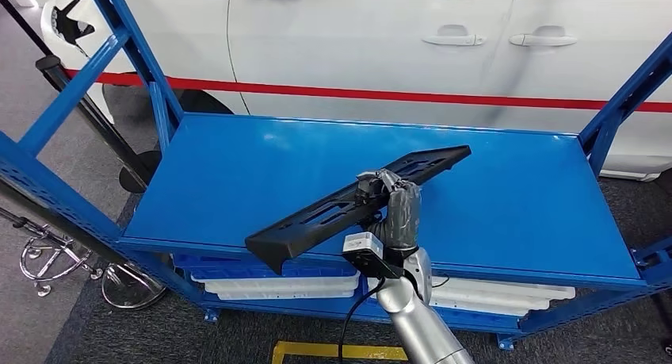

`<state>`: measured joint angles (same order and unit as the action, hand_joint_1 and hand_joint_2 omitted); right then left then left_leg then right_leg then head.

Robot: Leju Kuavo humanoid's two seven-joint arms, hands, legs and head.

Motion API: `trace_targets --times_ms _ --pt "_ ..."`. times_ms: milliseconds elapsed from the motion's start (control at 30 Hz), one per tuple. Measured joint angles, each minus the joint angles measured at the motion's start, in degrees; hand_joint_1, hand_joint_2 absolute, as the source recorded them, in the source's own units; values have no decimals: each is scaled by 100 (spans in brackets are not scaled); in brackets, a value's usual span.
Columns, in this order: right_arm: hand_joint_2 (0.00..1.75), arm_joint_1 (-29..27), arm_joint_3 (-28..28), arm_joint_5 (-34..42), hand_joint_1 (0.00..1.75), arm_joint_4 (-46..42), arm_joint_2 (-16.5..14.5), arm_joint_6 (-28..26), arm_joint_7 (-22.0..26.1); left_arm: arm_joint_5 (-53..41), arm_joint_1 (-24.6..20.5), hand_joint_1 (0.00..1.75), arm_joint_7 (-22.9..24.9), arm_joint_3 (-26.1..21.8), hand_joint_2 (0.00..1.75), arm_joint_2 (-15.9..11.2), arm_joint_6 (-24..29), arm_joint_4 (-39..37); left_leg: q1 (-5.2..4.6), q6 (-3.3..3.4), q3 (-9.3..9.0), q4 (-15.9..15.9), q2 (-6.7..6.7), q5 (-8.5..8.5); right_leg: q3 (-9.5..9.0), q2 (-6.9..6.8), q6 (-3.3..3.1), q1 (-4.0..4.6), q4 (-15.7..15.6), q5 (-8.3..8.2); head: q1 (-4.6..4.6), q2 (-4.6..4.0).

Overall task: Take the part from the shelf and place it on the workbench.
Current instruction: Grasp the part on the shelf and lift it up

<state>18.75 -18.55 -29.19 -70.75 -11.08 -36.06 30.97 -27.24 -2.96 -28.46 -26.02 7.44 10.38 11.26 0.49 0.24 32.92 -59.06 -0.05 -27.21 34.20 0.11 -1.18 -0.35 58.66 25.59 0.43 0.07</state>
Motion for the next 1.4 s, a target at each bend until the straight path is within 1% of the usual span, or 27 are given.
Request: trace_targets --times_ms 67,133,167,200,233,300,367,433,500,567,633,667,700,733,800,867,967,1033,1067,1133,1167,1200,1233,1300,1333,1367,1400 --pt "175 -80 -233 43 175 -260 10 30 20 7 0 0 -18 -44 175 -2 7 0 18 -64 229 -514 2 -308 -15 -4 -53 -24 -25 -8 -1 0" --pt "175 -175 -455 -1 175 -490 32 -4 23 16 5 0 -25 -89 175 -1 8 0 30 -111 586 -1247 3 -625 -12 -12 -78 -20 -17 3 -1 0" --pt "175 -221 -557 -36 175 -595 51 -28 9 18 13 0 -28 -115 175 -1 8 0 32 -120 692 -1449 3 -656 -12 -13 -82 -17 -11 11 -1 0" --pt "175 -253 -652 -65 175 -691 70 -51 -8 17 22 0 -30 -138 131 -1 7 0 32 -119 696 -1436 3 -576 -15 -12 -82 -14 -5 19 -1 0" --pt "175 -272 -738 -82 175 -779 90 -68 -25 16 28 0 -32 -157 87 -1 7 0 31 -105 588 -1191 3 -397 -22 -8 -77 -12 1 26 -1 1" --pt "175 -280 -864 -33 175 -930 120 -78 -34 7 24 0 -36 -180 0 -3 7 0 17 -47 209 -392 3 -20 -38 -1 -56 0 7 41 -1 1" --pt "175 -278 -932 132 175 -1075 158 -52 -21 -11 13 0 -50 -199 0 -4 7 0 -12 20 -4 73 1 118 -35 -3 -10 14 13 47 0 0" --pt "175 -276 -967 366 175 -1260 219 35 5 -23 18 0 -69 -224 0 -5 8 0 -33 72 -13 129 -6 119 -31 -7 54 15 1 38 0 0" --pt "175 -271 -983 609 175 -1511 300 188 36 -27 29 0 -81 -263 0 -1 13 0 -7 142 -36 189 -2 160 -24 -7 120 12 39 85 1 0" --pt "175 -260 -1008 853 175 -1815 417 380 68 -30 26 0 -88 -305 0 4 30 0 22 212 -61 246 8 197 154 -6 168 6 451 358 1 0" --pt "175 -278 -1057 1074 175 -2122 569 564 106 -26 27 0 -96 -344 0 4 52 0 15 240 -58 247 9 196 517 -6 199 -5 1218 731 1 0" --pt "175 -302 -1086 1159 175 -2272 643 636 129 -22 31 0 -100 -366 0 4 62 0 13 242 -59 244 8 191 663 -7 212 -10 1510 818 2 0" --pt "175 -328 -1116 1213 175 -2419 709 689 158 -17 37 0 -108 -390 44 7 71 0 13 240 -62 239 5 185 718 -7 220 -16 1606 791 2 0" --pt "175 -354 -1154 1248 175 -2576 769 730 188 -10 42 0 -117 -415 87 10 80 0 13 234 -69 232 1 176 663 -8 223 -24 1479 656 1 0" --pt "175 -400 -1245 1289 175 -2897 874 796 261 8 48 0 -150 -459 175 21 105 0 12 203 -83 195 -8 138 306 -10 208 -41 735 258 2 0" --pt "175 -463 -1361 1314 175 -3212 969 837 338 22 43 0 -193 -501 175 29 147 0 -8 145 -70 131 -20 88 34 -9 168 -33 157 66 1 0" --pt "175 -590 -1533 1318 175 -3589 1089 891 414 28 43 0 -239 -572 175 32 224 0 -7 47 -62 111 -24 53 -8 -1 74 -12 53 75 -1 0" --pt "175 -654 -1643 1320 175 -3777 1151 924 438 33 42 0 -264 -605 175 34 275 0 11 -17 -13 -42 -20 -75 -32 -6 2 -29 17 62 -1 0" --pt "175 -684 -1702 1323 175 -3851 1176 929 451 37 42 0 -279 -617 175 37 295 0 20 -45 94 -293 -18 -230 -42 -11 -25 -40 3 58 -2 0" --pt "175 -759 -1840 1327 175 -3949 1223 927 473 57 48 0 -318 -648 175 45 313 0 32 -90 430 -1037 -14 -597 -44 -17 -53 -32 2 64 -2 0" --pt "175 -805 -1910 1334 175 -3973 1247 921 480 74 53 0 -346 -669 175 47 311 0 36 -101 589 -1362 -14 -705 -44 -18 -57 -25 5 67 -2 0" --pt "175 -851 -1964 1342 175 -3984 1268 913 479 93 57 0 -377 -693 175 49 308 0 36 -101 664 -1500 -14 -702 -46 -16 -59 -18 7 69 -2 0" --pt "175 -892 -2003 1350 175 -3987 1286 904 477 113 60 0 -409 -718 175 50 303 0 34 -87 636 -1419 -14 -589 -52 -14 -60 -11 9 72 -2 0" --pt "175 -938 -2041 1365 175 -3987 1317 893 474 134 59 0 -455 -755 175 50 296 0 21 -16 301 -690 -13 -182 -76 -6 -58 2 10 79 -2 0" --pt "175 -946 -2054 1370 175 -3987 1328 893 474 140 55 0 -467 -767 175 50 295 0 3 26 119 -301 -10 -36 -84 -3 -48 16 12 85 -1 0" --pt "175 -950 -2062 1375 175 -3987 1337 892 473 143 49 0 -478 -779 175 52 293 0 -15 62 -10 -29 -7 48 -88 -1 -27 22 12 87 -1 0" --pt "175 -954 -2071 1381 175 -3987 1345 892 472 147 45 0 -486 -790 175 54 293 0 -33 89 -68 100 -5 64 -88 -3 0 23 10 87 -1 0"
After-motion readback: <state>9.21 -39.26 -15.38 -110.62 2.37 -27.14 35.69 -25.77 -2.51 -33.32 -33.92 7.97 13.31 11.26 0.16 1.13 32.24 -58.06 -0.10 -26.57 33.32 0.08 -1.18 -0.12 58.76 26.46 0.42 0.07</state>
